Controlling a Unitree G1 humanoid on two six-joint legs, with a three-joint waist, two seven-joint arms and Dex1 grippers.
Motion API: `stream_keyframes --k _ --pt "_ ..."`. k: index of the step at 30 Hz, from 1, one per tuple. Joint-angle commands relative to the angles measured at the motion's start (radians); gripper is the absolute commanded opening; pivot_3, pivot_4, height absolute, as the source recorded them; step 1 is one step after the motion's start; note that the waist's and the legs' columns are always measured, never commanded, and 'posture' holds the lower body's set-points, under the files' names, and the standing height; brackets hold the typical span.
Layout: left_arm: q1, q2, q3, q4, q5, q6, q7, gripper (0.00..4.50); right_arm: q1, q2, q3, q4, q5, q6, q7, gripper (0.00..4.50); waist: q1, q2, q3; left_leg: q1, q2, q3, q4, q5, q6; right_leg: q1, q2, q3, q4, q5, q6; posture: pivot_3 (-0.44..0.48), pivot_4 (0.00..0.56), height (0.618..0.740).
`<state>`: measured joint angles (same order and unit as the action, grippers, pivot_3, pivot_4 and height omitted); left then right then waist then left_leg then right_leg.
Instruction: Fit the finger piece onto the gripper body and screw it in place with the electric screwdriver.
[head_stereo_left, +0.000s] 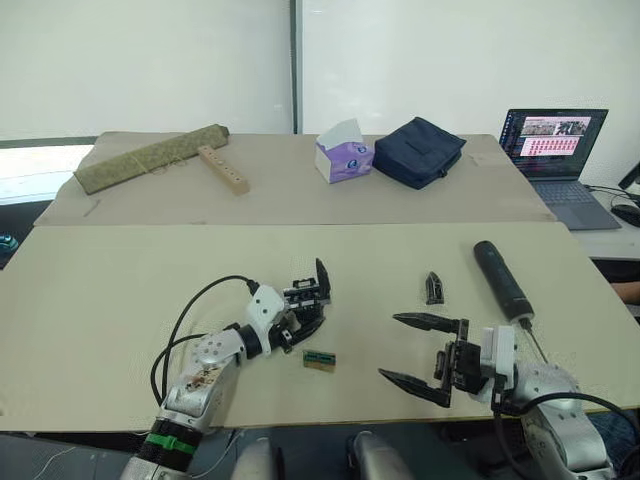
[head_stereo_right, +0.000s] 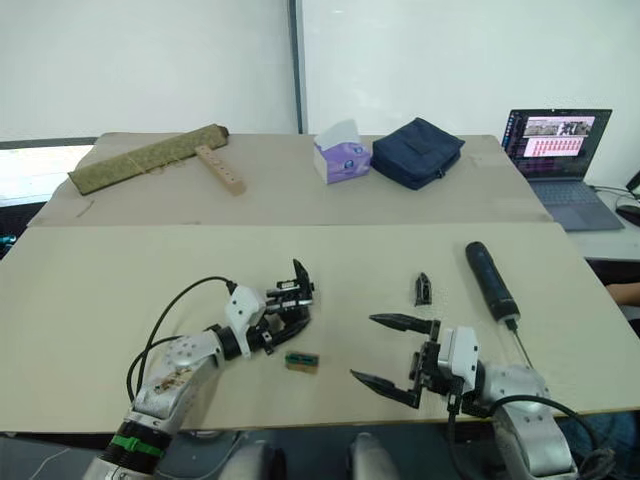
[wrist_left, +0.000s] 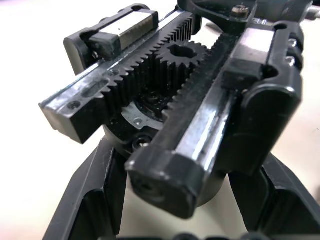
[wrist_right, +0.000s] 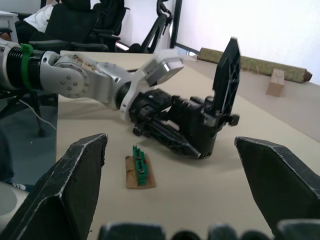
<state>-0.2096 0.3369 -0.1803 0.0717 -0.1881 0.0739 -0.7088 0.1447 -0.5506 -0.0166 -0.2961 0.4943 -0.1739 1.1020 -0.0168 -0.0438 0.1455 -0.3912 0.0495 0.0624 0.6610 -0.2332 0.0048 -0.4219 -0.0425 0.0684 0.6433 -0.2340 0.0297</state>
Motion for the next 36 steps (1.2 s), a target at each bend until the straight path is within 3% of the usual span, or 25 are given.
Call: stream_keyframes --k 1,13,15,18,26,36 --pt "-0.032 -0.015 -0.006 0.020 0.026 -0.075 -0.007 2.34 0.014 0.003 -0.019 -0.065 0.003 -0.018 -0.028 4.50 0.003 0.000 0.000 0.000 0.000 0.000 0.000 0.000 0.000 0.000 -0.001 0.000 -0.001 0.000 0.000 0.000 0.150 0.740" --pt "-0.082 -0.028 -0.040 0.115 0.089 -0.034 -0.024 2.34 0.014 -0.008 -0.010 -0.104 -0.002 0.010 -0.079 4.50 0.018 0.001 -0.001 0.001 -0.001 0.001 0.000 0.000 0.000 0.002 -0.002 0.000 -0.002 0.000 0.001 0.000 0.150 0.740" --pt "-0.088 -0.018 -0.030 0.103 0.073 0.017 -0.037 3.38 0.003 -0.021 -0.024 -0.103 0.007 0.019 -0.076 4.50 0.020 0.002 -0.001 0.001 -0.001 0.001 0.000 0.000 0.000 0.003 -0.002 0.000 -0.002 0.000 0.001 0.000 0.150 0.740" --pt "-0.069 0.024 -0.014 0.084 0.061 0.029 -0.073 4.42 -0.009 -0.035 -0.034 -0.092 0.014 0.024 -0.071 4.50 0.019 0.002 -0.001 0.001 -0.001 0.001 0.000 0.000 0.000 0.003 -0.002 0.000 -0.002 0.000 0.001 0.000 0.150 0.740" --pt "-0.072 0.124 0.050 0.094 -0.024 0.059 -0.199 4.42 -0.042 -0.028 -0.022 -0.069 0.006 0.026 -0.074 4.50 -0.001 0.003 -0.002 0.002 0.001 0.000 0.000 0.000 0.000 0.001 0.000 0.000 0.000 0.000 0.001 0.000 0.150 0.740" --pt "-0.290 0.136 0.014 0.397 -0.042 -0.116 -0.535 4.42 -0.028 -0.042 -0.021 -0.063 0.004 0.032 -0.059 4.50 0.011 0.003 -0.002 -0.001 -0.001 0.001 0.000 0.000 0.000 0.001 -0.001 0.000 -0.003 0.000 0.001 0.000 0.150 0.740"
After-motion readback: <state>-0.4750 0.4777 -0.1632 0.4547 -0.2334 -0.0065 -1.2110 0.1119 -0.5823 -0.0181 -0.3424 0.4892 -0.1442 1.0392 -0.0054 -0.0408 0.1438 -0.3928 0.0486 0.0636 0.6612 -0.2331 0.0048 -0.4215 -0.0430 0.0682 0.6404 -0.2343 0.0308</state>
